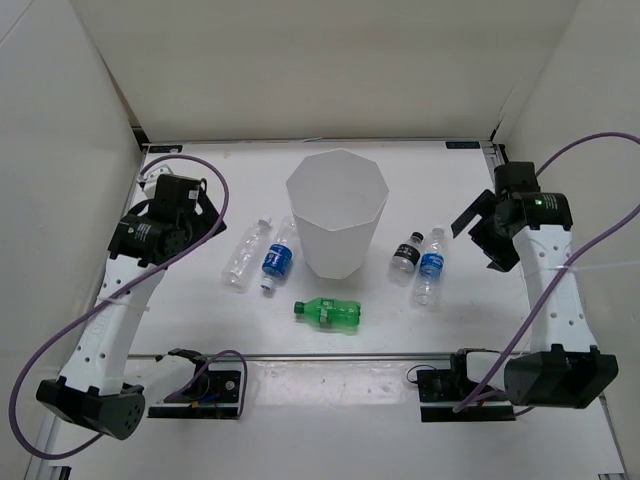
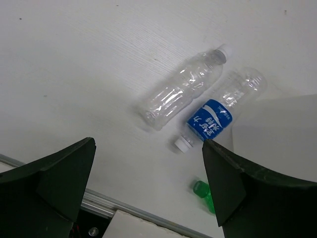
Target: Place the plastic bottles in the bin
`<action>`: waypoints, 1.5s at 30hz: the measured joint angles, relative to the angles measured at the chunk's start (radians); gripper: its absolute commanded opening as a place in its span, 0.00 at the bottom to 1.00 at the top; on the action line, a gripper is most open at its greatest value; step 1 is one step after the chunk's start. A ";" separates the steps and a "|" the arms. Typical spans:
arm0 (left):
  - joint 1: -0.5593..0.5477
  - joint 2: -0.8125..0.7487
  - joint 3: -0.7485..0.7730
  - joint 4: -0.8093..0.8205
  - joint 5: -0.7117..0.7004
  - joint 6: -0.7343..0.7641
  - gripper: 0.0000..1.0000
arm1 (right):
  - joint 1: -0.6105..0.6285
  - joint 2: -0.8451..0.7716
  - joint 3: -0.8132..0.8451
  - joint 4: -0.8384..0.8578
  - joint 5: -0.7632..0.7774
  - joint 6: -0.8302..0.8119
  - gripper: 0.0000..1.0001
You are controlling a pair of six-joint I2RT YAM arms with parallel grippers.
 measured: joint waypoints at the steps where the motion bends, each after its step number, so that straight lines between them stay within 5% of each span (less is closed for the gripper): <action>1: 0.000 0.008 0.000 -0.003 -0.016 0.000 1.00 | -0.006 -0.005 -0.008 0.011 -0.018 -0.012 1.00; 12: 0.038 0.000 -0.102 -0.032 -0.023 -0.035 1.00 | -0.025 0.196 -0.199 0.137 -0.257 -0.074 1.00; 25: 0.039 -0.017 -0.249 0.001 0.035 -0.045 1.00 | -0.012 0.511 -0.104 0.254 -0.229 -0.113 0.98; 28: 0.039 -0.014 -0.252 0.004 0.040 -0.046 1.00 | -0.012 0.559 -0.104 0.270 -0.225 -0.115 0.89; 31: 0.039 -0.013 -0.254 0.011 0.050 -0.048 1.00 | -0.013 0.605 -0.104 0.286 -0.224 -0.120 0.66; 40: 0.039 0.022 -0.268 0.025 0.056 -0.051 1.00 | -0.036 0.586 -0.113 0.277 -0.224 -0.118 0.37; 45: 0.039 0.025 -0.268 0.018 0.032 -0.087 1.00 | -0.033 0.406 -0.060 0.197 -0.260 -0.118 0.36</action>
